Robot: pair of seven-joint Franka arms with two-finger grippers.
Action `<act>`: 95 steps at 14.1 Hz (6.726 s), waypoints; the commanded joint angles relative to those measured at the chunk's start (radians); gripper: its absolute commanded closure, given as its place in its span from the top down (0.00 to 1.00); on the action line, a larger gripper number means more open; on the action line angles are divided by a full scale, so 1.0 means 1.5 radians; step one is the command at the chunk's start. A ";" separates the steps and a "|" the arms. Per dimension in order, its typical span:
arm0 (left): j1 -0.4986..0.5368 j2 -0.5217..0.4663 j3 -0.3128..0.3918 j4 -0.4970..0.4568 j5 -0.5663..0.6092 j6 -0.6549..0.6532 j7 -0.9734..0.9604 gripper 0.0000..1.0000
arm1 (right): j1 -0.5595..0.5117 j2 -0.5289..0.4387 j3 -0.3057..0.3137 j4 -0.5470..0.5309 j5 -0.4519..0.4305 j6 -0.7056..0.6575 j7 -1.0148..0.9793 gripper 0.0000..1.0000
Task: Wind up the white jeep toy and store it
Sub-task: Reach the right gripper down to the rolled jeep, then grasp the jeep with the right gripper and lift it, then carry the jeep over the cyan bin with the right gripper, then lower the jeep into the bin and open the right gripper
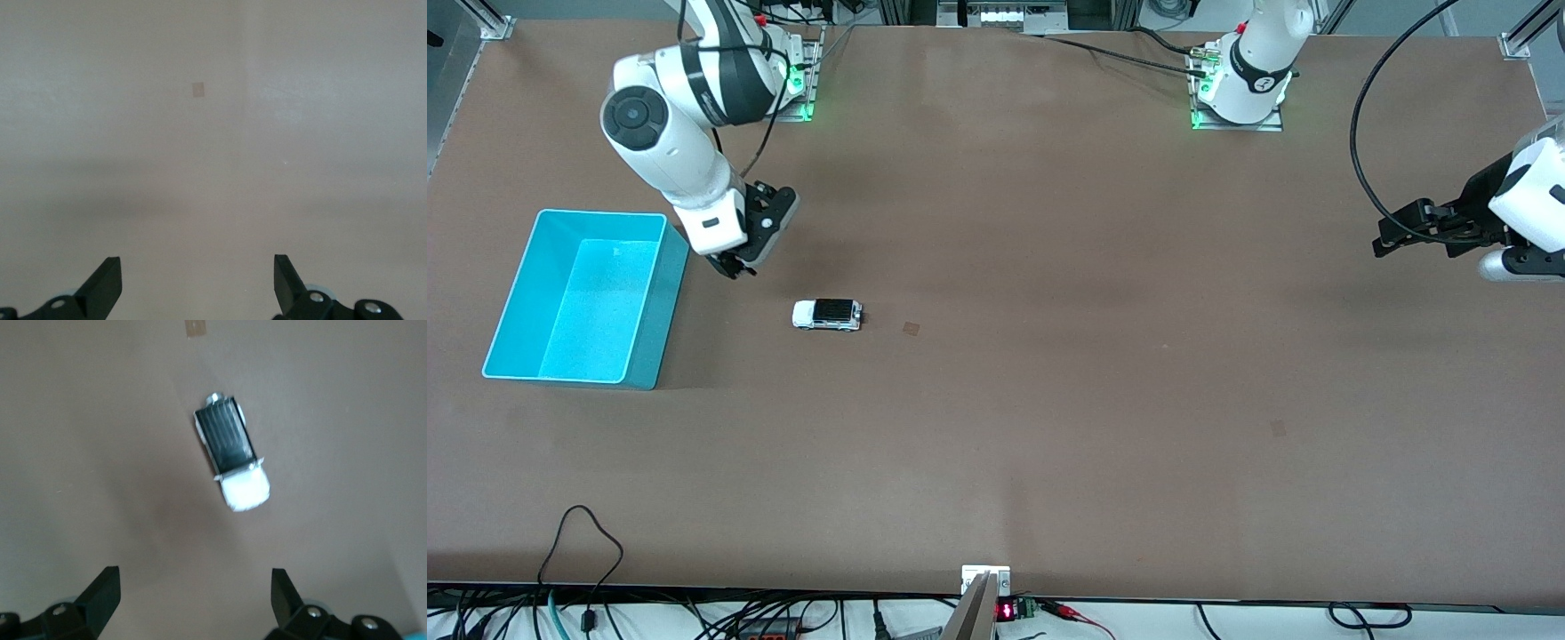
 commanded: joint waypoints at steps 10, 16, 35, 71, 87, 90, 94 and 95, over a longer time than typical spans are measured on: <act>0.000 -0.025 -0.003 -0.035 0.005 0.006 0.008 1.00 | 0.051 0.238 -0.004 0.144 -0.098 0.081 -0.040 1.00; 0.000 -0.025 -0.004 -0.035 0.005 0.008 0.008 1.00 | 0.069 0.289 -0.029 0.167 -0.171 0.091 -0.035 1.00; 0.001 -0.026 -0.004 -0.035 0.006 0.006 0.007 1.00 | 0.071 0.327 -0.033 0.169 -0.193 0.130 -0.035 0.10; -0.002 -0.027 -0.003 -0.014 0.006 0.020 0.016 1.00 | 0.001 0.234 -0.414 0.081 -0.042 0.109 0.448 0.04; 0.002 -0.037 -0.004 -0.013 0.006 -0.019 0.018 1.00 | 0.004 0.192 -0.413 0.102 -0.043 0.068 0.430 1.00; 0.002 -0.036 -0.003 -0.014 0.006 -0.024 0.018 1.00 | 0.009 0.124 -0.408 0.158 -0.043 -0.066 0.437 1.00; 0.002 -0.036 -0.005 -0.017 0.007 -0.024 0.017 1.00 | 0.010 0.036 -0.371 0.281 -0.044 -0.268 0.437 1.00; 0.003 -0.036 -0.004 -0.018 0.007 -0.024 0.018 1.00 | 0.010 0.027 -0.360 0.314 -0.045 -0.312 0.438 1.00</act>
